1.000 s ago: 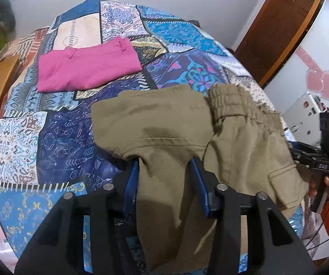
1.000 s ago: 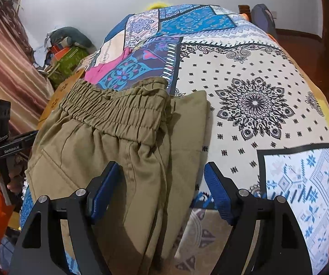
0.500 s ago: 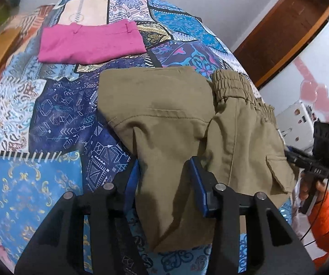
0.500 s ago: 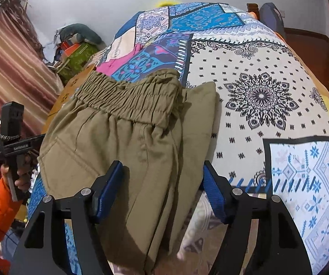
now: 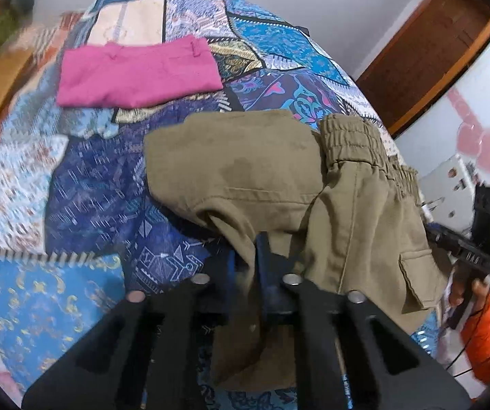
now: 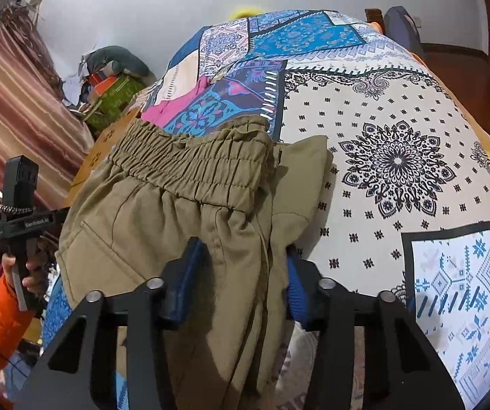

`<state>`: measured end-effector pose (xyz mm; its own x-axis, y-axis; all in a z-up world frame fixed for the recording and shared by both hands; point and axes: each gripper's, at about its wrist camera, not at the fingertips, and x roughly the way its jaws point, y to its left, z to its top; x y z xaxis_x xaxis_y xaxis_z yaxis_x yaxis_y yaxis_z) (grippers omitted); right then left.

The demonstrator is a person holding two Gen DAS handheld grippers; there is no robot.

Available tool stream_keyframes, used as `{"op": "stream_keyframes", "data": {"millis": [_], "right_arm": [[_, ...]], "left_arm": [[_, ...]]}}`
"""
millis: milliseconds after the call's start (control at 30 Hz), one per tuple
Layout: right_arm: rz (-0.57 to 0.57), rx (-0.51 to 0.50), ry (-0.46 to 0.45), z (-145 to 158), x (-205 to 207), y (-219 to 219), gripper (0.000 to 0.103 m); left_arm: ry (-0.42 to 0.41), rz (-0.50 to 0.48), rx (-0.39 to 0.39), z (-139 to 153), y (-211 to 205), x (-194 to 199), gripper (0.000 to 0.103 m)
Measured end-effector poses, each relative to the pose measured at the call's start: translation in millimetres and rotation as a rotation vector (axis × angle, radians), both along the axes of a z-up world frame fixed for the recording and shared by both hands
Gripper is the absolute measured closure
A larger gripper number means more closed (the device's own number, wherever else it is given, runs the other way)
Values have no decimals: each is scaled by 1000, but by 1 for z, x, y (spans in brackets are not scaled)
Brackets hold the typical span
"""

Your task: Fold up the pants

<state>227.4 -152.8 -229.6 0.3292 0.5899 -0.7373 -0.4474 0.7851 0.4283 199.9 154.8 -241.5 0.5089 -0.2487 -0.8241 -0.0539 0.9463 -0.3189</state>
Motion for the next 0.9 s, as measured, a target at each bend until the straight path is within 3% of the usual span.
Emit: {"op": "stream_keyframes", "data": {"millis": [233,333,467,600,900], "right_arm": [[37,-46,-59,18,-1,4,86],[65,-71,-96,33,-2,8,89],[85,-85,-135,50,-1,14,91],[93,-85,-179,68,-1,22,91],[125,-89,-273,101,9,48,92]], "left_arm": [[-95,-1,166,30,-19,-5,99],[-142,9,181,48,-20,-8,100],[-204,33,137,70,-18,-11,100],[-229,18,191,83,-28,-14,100],[-276,51,214,111,-18,-12,100]]}}
